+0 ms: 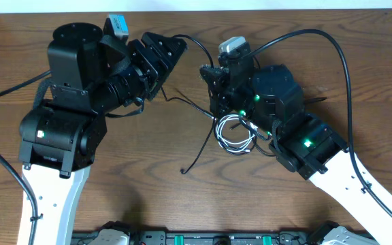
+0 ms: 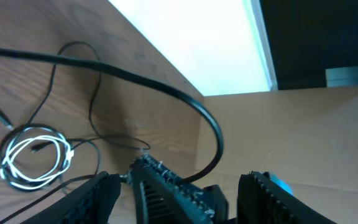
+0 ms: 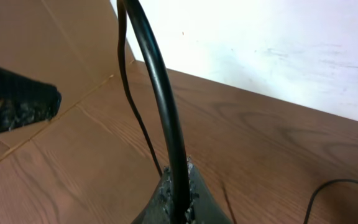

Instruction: Untangle cables

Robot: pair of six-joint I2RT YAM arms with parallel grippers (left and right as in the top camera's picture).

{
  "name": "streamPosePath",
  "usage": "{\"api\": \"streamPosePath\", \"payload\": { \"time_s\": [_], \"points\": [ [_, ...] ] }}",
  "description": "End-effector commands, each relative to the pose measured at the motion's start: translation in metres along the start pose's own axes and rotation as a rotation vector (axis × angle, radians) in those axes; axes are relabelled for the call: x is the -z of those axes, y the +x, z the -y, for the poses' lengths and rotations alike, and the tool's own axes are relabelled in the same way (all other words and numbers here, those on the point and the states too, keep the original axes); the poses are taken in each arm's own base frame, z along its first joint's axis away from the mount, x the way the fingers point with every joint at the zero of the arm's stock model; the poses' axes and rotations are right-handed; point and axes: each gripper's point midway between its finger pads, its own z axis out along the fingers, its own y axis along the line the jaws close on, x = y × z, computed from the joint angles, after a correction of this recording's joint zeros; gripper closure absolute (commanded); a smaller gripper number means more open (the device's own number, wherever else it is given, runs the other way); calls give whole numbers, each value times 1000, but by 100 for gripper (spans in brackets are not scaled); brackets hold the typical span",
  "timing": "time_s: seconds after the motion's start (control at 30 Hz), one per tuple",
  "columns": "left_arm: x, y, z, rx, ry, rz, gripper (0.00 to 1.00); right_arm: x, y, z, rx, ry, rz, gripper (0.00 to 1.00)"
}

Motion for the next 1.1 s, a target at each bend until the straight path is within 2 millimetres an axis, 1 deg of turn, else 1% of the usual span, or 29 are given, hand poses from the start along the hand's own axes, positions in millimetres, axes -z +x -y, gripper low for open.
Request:
{"api": "streamPosePath", "payload": {
  "time_s": [0.0,0.07,0.2,0.27,0.3,0.33,0.37,0.67,0.87,1.07],
  "points": [
    [1,-3,1,-71,-6,9,33,7,-13,-3,-15,2,34,99],
    [-1,-3,-3,-92,-21,4,33,7,-13,-3,-15,2,33,99],
    [-7,-1,-14,-75,-60,-16,32,7,-13,-3,-15,2,33,99],
    [-10,0,-16,-69,-65,-29,19,7,-13,-3,-15,2,33,99],
    [-12,1,-16,-66,-64,-38,14,7,-13,-3,-15,2,33,99],
    [-12,3,-15,-65,-57,-52,12,7,-12,-3,-15,2,32,99],
    [-13,5,-14,-64,-51,-65,5,7,-12,-2,-15,3,28,99],
    [-12,7,-16,-59,-57,-74,5,7,-11,-2,-15,4,25,99],
    [-20,6,-29,-33,-110,-83,5,7,-11,-2,-16,3,26,99],
    [-22,7,-32,-26,-121,-92,5,7,-11,-2,-15,4,26,99]
  ]
}}
